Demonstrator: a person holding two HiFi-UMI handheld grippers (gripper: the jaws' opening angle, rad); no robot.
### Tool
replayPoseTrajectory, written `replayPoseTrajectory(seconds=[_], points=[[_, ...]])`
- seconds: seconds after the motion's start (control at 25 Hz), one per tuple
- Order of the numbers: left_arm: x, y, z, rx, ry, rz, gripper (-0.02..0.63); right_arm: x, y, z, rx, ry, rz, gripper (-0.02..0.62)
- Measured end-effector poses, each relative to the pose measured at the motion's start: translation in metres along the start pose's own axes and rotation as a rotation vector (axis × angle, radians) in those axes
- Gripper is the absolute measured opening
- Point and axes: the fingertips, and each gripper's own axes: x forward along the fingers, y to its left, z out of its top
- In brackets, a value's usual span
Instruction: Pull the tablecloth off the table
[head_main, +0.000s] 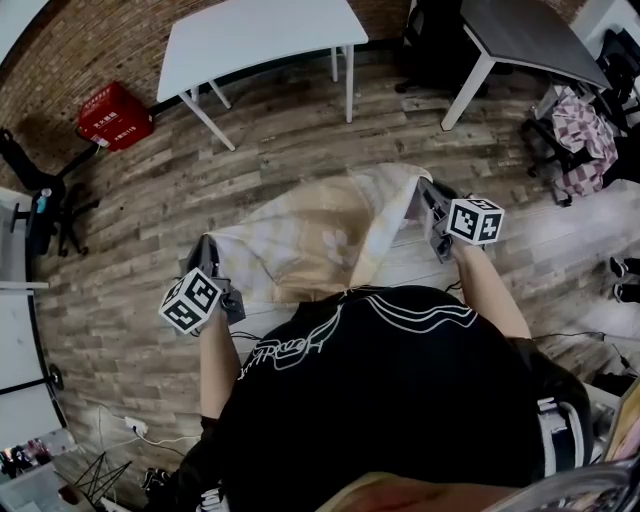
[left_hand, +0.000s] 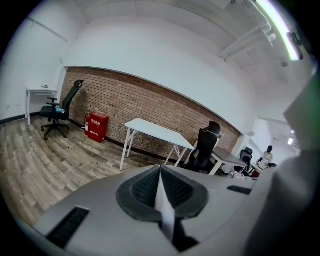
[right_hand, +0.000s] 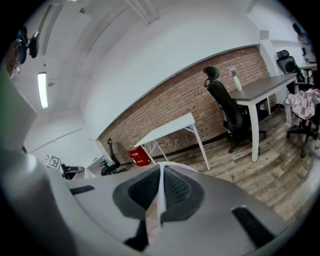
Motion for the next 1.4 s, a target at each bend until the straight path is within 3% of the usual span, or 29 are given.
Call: replayPoseTrajectory(seconds=[0.24, 1.4], points=[[0.001, 0.002, -0.004, -0.009, 0.011, 0.007, 0.006, 0.003, 0.009, -0.001, -0.020, -0.003, 0.036, -0.003], [0.015, -0.020, 0.005, 0.002, 0.008, -0.038, 0.006, -0.003, -0.003, 0.001, -0.002, -0.017, 0.020, -0.003]])
